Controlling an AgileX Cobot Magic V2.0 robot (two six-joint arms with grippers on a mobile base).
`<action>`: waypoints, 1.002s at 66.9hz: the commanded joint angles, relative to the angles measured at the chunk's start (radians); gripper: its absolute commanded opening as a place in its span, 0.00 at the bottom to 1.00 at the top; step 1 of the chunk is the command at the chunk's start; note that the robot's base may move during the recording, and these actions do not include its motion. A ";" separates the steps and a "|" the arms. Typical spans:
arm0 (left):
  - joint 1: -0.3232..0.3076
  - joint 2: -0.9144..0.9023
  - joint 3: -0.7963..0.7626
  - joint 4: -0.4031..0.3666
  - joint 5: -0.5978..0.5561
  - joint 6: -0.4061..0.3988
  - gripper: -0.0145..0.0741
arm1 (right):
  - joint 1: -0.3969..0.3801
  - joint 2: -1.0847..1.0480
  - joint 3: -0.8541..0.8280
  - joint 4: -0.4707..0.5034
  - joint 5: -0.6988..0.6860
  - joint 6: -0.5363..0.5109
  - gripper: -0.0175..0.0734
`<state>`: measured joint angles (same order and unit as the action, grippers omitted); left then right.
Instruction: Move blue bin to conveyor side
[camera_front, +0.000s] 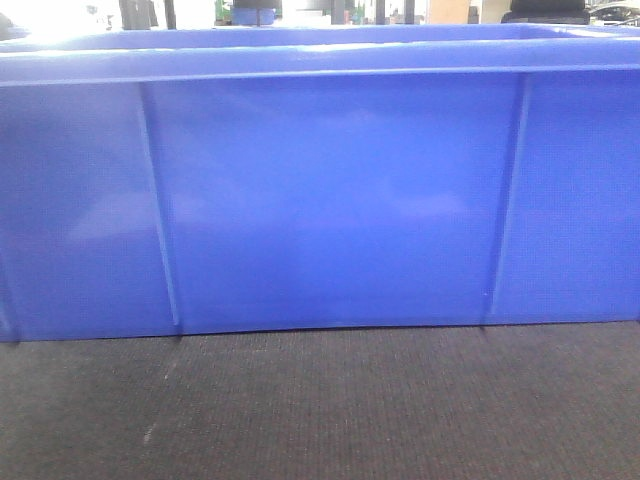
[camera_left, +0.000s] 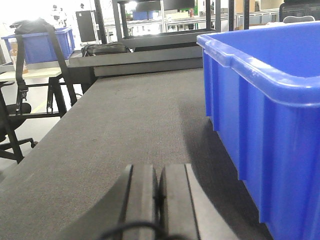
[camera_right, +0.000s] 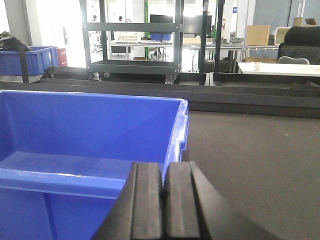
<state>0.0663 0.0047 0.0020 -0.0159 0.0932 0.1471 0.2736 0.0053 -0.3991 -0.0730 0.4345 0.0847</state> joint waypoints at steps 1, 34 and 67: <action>0.002 -0.005 -0.002 -0.005 -0.021 -0.001 0.15 | -0.001 -0.005 0.004 -0.010 -0.023 -0.004 0.10; 0.002 -0.005 -0.002 -0.005 -0.021 -0.001 0.15 | -0.253 -0.005 0.256 0.135 -0.219 -0.123 0.10; 0.002 -0.005 -0.002 -0.005 -0.021 -0.001 0.15 | -0.274 -0.005 0.399 0.176 -0.345 -0.123 0.10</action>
<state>0.0663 0.0047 0.0020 -0.0159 0.0932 0.1471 0.0047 0.0037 -0.0001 0.1027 0.1242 -0.0295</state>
